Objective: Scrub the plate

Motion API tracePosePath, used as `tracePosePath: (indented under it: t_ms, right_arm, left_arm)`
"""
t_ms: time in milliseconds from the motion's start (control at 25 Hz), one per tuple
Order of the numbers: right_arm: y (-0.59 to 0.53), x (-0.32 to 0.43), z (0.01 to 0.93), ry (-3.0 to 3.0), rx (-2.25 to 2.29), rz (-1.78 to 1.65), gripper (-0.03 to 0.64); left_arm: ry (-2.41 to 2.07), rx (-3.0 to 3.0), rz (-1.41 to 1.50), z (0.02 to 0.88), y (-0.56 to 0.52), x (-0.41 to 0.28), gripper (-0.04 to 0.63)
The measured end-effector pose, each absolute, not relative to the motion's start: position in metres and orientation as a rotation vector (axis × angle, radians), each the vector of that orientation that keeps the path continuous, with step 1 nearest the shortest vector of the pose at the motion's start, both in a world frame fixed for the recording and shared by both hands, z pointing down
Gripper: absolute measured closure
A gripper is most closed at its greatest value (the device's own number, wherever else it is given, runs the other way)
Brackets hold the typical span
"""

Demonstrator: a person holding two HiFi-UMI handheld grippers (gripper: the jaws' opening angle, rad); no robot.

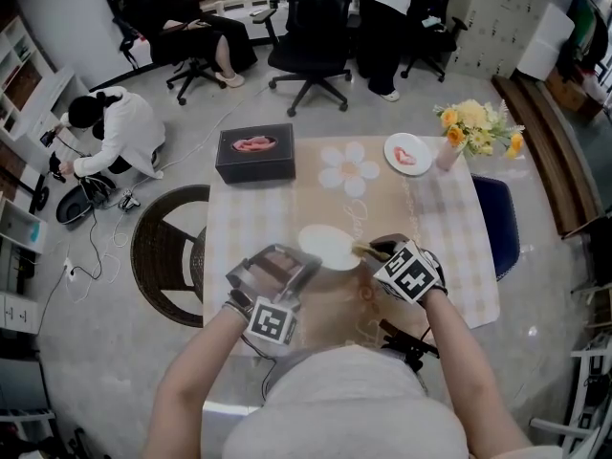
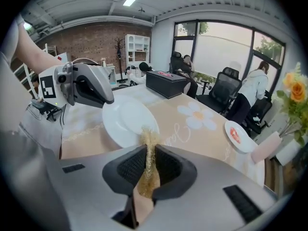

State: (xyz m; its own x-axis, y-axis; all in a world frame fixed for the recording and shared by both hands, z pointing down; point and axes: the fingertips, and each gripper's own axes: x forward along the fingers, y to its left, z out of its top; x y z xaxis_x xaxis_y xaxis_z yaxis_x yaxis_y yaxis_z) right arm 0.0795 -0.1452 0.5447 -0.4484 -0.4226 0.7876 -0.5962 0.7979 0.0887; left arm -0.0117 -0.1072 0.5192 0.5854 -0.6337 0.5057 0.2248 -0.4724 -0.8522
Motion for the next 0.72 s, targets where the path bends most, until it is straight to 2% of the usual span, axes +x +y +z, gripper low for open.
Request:
tracePosePath:
  t_ms: [280,720]
  right_arm:
    - [-0.147,0.080,0.528,-2.157,0.824,0.298,0.566]
    - [-0.136,0.026,0.479,-2.406,0.815,0.561,0.565]
  left_arm:
    - [0.285,-1.730,-1.076,0.527,-0.103,-0.010,0.578]
    - [0.303,-1.759,-1.083,0.526,-0.104,-0.011,0.578]
